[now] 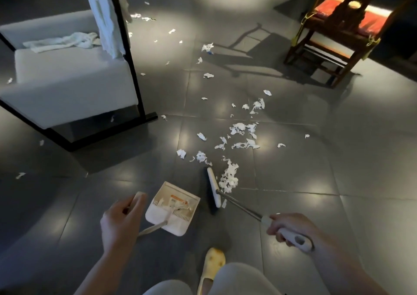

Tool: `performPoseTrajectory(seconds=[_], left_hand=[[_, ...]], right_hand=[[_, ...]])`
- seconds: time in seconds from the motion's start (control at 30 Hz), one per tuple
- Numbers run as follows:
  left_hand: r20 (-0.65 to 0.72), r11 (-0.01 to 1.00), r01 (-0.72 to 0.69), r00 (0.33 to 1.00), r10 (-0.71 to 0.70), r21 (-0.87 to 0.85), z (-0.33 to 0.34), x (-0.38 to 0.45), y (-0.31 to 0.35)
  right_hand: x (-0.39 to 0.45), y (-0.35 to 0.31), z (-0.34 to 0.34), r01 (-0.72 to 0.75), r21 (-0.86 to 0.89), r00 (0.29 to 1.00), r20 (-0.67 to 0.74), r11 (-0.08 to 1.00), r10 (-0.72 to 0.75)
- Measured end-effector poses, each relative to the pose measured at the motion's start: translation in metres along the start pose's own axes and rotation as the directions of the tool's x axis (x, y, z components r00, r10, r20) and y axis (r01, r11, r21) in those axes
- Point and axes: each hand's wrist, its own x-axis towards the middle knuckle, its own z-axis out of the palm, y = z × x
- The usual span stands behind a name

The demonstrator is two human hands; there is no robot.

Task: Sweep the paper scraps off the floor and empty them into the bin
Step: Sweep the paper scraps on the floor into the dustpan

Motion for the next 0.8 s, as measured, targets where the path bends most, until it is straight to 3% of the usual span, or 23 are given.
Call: performPoseTrajectory(seconds=[0.2,0.3,0.4,0.5,0.63,0.8], left_hand=[[0.016,0.998,-0.059,0.998,0.059,0.008,0.028,-0.002,0.02],[0.034,0.995,-0.087,0.996,0.086,0.051,0.034,0.003,0.023],[0.079,0.998,-0.057,0.995,0.055,0.022,0.047,0.01,0.034],[0.156,0.999,-0.052,0.986,0.053,-0.012,0.067,0.018,0.049],[0.278,0.988,-0.139,0.953,0.116,0.066,0.09,0.028,0.07],[0.399,0.973,-0.226,0.897,0.192,0.04,0.098,0.052,0.081]], right_hand=[[-0.001,-0.001,-0.012,0.083,0.122,0.99,-0.126,0.989,-0.068],[-0.006,0.008,-0.041,0.068,0.248,0.997,-0.065,0.966,-0.053],[-0.016,0.037,-0.07,-0.027,0.536,0.998,0.068,0.844,-0.011],[-0.022,0.064,-0.088,-0.066,0.723,0.997,0.078,0.688,0.014],[-0.024,0.082,-0.082,-0.032,0.651,0.997,-0.034,0.759,0.072],[-0.02,0.087,-0.06,0.007,0.504,0.913,-0.355,0.864,0.199]])
